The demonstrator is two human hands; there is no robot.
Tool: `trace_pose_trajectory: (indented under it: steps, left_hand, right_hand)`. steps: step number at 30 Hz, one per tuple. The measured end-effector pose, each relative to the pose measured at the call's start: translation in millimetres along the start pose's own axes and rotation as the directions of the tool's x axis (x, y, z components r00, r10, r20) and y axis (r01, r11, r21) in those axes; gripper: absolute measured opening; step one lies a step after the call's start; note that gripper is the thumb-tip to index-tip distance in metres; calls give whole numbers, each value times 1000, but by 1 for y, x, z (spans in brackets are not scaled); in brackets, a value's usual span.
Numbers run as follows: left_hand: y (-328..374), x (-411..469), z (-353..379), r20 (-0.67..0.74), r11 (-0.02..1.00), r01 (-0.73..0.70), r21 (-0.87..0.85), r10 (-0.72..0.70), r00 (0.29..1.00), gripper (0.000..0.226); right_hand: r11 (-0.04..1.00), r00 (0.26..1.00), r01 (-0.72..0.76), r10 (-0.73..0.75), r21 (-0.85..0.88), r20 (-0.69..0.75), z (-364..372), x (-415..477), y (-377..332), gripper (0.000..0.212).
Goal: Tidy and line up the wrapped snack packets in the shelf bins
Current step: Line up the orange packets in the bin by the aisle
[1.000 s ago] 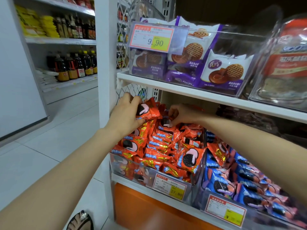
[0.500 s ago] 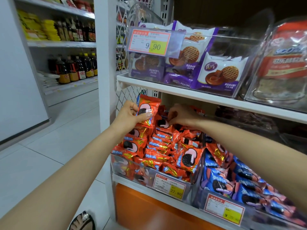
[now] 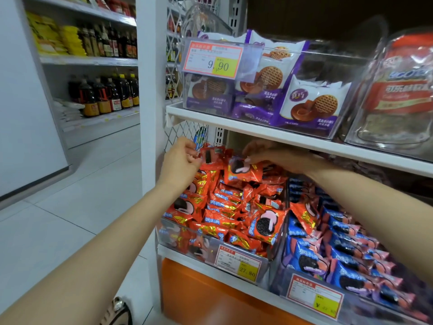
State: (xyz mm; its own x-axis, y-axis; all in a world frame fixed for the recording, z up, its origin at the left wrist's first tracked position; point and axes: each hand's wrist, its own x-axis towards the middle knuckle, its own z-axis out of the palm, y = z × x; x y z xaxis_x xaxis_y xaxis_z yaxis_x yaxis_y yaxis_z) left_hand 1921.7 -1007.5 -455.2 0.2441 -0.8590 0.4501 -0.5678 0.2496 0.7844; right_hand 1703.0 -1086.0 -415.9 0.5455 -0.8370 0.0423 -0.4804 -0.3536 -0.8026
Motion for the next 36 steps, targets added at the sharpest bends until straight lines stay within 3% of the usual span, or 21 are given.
trace_pose_trajectory:
  steps: [4, 7, 9, 14, 17, 19, 24, 30, 33, 36]
  left_hand:
    - [-17, 3, 2, 34, 964, -87, 250, 81, 996, 21]
    - [-22, 4, 7, 101, 950, -129, 283, 104, 989, 22]
    - [-22, 7, 9, 110, 947, -137, 290, 109, 988, 24]
    - [-17, 30, 24, 240, 877, -154, 455, 45, 970, 48]
    - [-12, 39, 24, 301, 778, -187, 600, -3, 954, 48]
    - [-14, 40, 22, 283, 754, -192, 628, 8, 959, 45]
    - [-22, 34, 16, 170, 838, -223, 498, 158, 973, 34]
    - [-11, 17, 6, -2, 868, -261, 422, 289, 957, 27]
    - [-2, 6, 2, -105, 954, -176, 243, 206, 973, 24]
    - [3, 1, 2, -9, 991, 43, -128, -44, 999, 21]
  right_hand:
    - [960, 996, -90, 81, -264, -42, 13, 8, -1, 11]
    - [929, 987, -121, 75, -349, -143, 28, 15, -2, 7]
    - [892, 991, -127, 95, -434, -95, 35, 16, -3, 8]
    - [875, 988, -136, 153, -464, -1, 47, 14, -2, 23]
    - [853, 992, -120, 117, -509, -38, 50, 14, 5, 35]
    - [852, 996, -87, 75, -516, -45, 45, 13, 8, 31]
    - [800, 1000, -20, 18, -600, -10, 40, 10, 18, 29]
    - [751, 998, -62, 33, -657, -57, 38, 9, 13, 33]
    - [733, 991, -85, -7, -675, -131, 44, 12, 15, 28]
    - [755, 994, -91, 29, -650, -106, 46, 13, 16, 26]
